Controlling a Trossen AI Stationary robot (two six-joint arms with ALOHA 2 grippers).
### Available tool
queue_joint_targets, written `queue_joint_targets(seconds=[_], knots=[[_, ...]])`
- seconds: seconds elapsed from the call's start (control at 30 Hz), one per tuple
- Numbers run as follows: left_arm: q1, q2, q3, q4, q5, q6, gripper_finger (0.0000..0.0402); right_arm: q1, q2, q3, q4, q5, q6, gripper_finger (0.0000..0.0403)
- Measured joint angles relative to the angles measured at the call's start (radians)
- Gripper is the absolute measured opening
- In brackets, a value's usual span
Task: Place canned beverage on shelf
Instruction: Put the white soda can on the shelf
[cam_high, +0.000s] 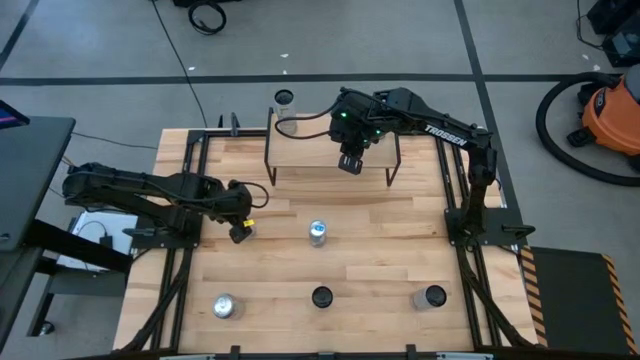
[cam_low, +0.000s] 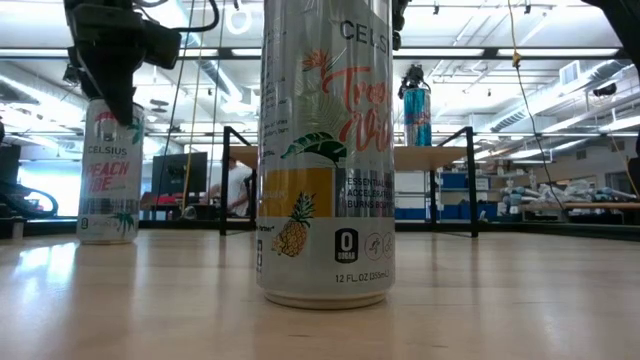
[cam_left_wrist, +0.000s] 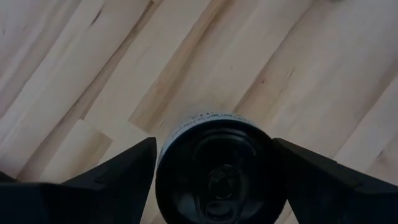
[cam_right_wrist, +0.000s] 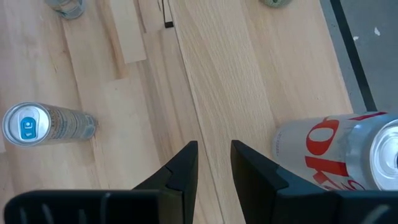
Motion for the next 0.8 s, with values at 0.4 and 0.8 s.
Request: queue_joint_targets(seconds=[0.4,0.8], knots=[[0.0,0.009,-0.001,-0.006,0.0,-0.007,0.0317,0.0,0.0,0.0,0.0,0.0,0.0,0.0103],[0.001,0.03,0.001,-0.003,-0.003,-0.007,0.0256,0.0,0.0,0.0,0.001,0.0,0.0,0.0103]])
